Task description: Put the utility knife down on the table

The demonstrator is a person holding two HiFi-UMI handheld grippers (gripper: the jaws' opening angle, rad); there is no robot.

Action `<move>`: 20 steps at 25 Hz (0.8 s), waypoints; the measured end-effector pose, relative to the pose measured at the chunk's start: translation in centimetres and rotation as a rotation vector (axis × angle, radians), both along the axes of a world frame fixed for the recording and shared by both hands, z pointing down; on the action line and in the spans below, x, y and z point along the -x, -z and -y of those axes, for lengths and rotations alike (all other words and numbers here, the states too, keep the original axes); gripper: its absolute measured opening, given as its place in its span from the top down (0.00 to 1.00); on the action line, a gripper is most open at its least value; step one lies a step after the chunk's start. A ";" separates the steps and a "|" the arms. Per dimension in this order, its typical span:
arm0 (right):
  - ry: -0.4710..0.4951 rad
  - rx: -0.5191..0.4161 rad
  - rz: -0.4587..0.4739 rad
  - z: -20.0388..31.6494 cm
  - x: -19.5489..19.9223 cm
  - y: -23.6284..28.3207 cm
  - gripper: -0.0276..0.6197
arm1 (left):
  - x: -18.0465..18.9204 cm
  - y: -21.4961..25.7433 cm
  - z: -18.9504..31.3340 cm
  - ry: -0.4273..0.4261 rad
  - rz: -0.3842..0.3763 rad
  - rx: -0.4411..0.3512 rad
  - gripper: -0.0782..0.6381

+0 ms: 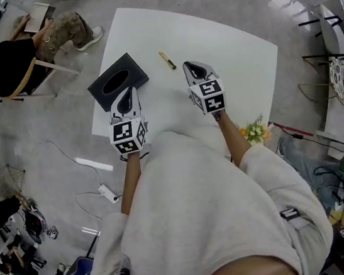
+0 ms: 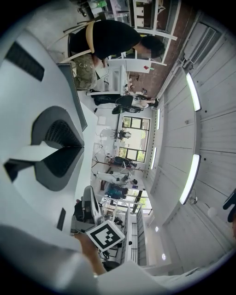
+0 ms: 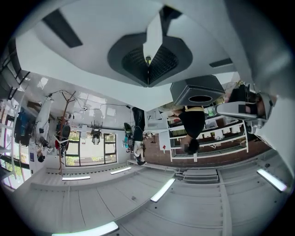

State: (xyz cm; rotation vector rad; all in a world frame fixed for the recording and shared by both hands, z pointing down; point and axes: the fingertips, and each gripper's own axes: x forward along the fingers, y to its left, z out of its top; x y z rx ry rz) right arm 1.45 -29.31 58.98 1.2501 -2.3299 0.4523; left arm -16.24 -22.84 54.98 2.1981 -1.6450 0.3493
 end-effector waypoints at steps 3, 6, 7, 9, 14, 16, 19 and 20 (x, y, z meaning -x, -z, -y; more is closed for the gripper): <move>0.005 -0.041 0.007 -0.9 0.1 1.4 0.91 | -0.1 0.4 0.0 -0.008 0.002 -0.013 0.86; 0.014 -0.102 0.004 -1.6 0.2 3.5 0.91 | -0.2 0.9 0.2 -0.013 0.002 -0.028 0.86; 0.014 -0.121 0.007 -1.7 0.2 4.3 0.91 | -0.2 1.1 0.2 -0.014 0.001 -0.033 0.86; 0.013 -0.154 0.014 -1.9 0.2 5.6 0.91 | -0.3 1.4 0.4 -0.014 0.000 -0.041 0.86; 0.001 -0.208 0.030 -2.2 -0.1 7.7 0.91 | -0.5 2.1 0.5 -0.017 -0.002 -0.064 0.86; -0.004 -0.221 0.043 -2.3 -0.2 8.5 0.91 | -0.6 2.6 0.6 -0.018 -0.002 -0.078 0.86; -0.007 -0.234 0.058 -2.5 -0.1 9.4 0.91 | -0.8 3.3 0.7 -0.018 -0.002 -0.095 0.86; -0.008 -0.237 0.062 -2.5 -0.1 9.6 0.91 | -0.9 3.5 0.8 -0.019 -0.001 -0.100 0.86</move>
